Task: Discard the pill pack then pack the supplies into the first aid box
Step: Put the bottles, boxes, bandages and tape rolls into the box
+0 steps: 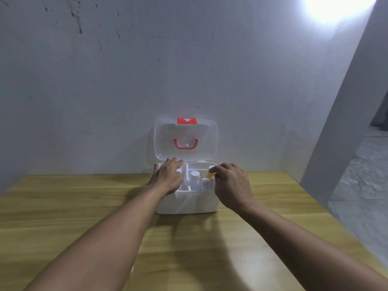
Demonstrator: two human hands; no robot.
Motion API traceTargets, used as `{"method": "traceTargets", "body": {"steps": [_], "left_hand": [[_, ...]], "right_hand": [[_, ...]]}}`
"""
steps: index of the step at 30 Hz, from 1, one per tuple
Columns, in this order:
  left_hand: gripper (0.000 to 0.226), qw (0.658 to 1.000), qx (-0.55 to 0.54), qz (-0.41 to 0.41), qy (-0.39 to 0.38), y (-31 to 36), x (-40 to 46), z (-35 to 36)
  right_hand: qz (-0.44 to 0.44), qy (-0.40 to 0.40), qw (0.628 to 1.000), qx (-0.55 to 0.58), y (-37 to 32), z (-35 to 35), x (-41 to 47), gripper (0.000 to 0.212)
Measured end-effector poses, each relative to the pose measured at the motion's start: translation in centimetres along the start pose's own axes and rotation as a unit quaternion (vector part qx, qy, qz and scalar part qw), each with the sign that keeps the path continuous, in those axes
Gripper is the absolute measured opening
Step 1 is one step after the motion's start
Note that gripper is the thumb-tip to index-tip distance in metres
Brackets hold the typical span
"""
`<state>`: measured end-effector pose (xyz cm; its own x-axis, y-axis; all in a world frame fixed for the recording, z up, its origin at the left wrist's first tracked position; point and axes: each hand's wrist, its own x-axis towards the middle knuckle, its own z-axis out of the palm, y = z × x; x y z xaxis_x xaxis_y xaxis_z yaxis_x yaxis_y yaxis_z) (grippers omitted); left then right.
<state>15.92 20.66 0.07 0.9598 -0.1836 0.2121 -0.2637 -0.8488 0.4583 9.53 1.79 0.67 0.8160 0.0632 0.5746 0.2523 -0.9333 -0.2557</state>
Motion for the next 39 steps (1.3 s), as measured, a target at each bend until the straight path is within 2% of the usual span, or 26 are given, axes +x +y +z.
{"method": "traceTargets", "body": {"steps": [2,4,7,10,14,22,25,28,33,36,37,39], "left_hand": [[0.049,0.994,-0.073,0.0,0.076,0.3,-0.4,-0.6],[0.04,0.986,-0.109,-0.002,0.129,0.4,-1.0,-1.3],[0.038,0.984,-0.113,-0.016,0.14,0.2,-2.1,-2.8],[0.039,0.985,-0.105,-0.039,0.134,-1.1,-3.7,-4.3],[0.037,0.985,-0.09,-0.074,0.125,-3.6,-6.3,-5.9],[0.038,0.988,-0.055,-0.142,-0.001,-6.9,-12.6,-7.9],[0.03,0.985,-0.019,-0.172,-0.028,-7.4,-14.7,-8.0],[0.014,0.981,0.014,-0.191,-0.016,-7.2,-16.4,-7.6],[0.046,0.966,0.076,-0.245,-0.035,-5.1,-17.5,-5.6],[0.059,0.959,0.132,-0.247,-0.053,-4.1,-17.7,-4.2],[0.057,0.957,0.145,-0.247,-0.054,-3.9,-17.7,-3.8],[0.031,0.958,0.155,-0.239,-0.043,-3.7,-17.7,-3.3]], "right_hand": [[0.013,0.007,1.0,0.028,-0.6,-0.1,0.8,0.026],[0.031,-0.023,0.998,0.043,-1.4,0.3,1.7,0.033],[0.062,-0.111,0.992,0.024,-2.1,1.5,2.8,0.053],[0.081,-0.161,0.983,0.024,-2.4,2.9,2.9,0.062],[0.08,-0.16,0.984,-0.009,-2.7,4.1,2.2,0.06],[0.084,-0.132,0.987,-0.03,-2.5,4.8,1.9,0.063],[0.087,-0.131,0.987,-0.029,-2.3,4.8,2.0,0.067],[0.088,-0.13,0.987,-0.031,-2.5,4.8,2.0,0.067],[0.087,-0.126,0.988,-0.033,-2.7,4.6,1.9,0.066],[0.09,-0.135,0.986,-0.034,-2.7,4.5,1.9,0.063],[0.09,-0.136,0.986,-0.034,-2.7,4.5,1.9,0.063],[0.092,-0.135,0.986,-0.031,-2.8,4.4,1.8,0.061]]}}
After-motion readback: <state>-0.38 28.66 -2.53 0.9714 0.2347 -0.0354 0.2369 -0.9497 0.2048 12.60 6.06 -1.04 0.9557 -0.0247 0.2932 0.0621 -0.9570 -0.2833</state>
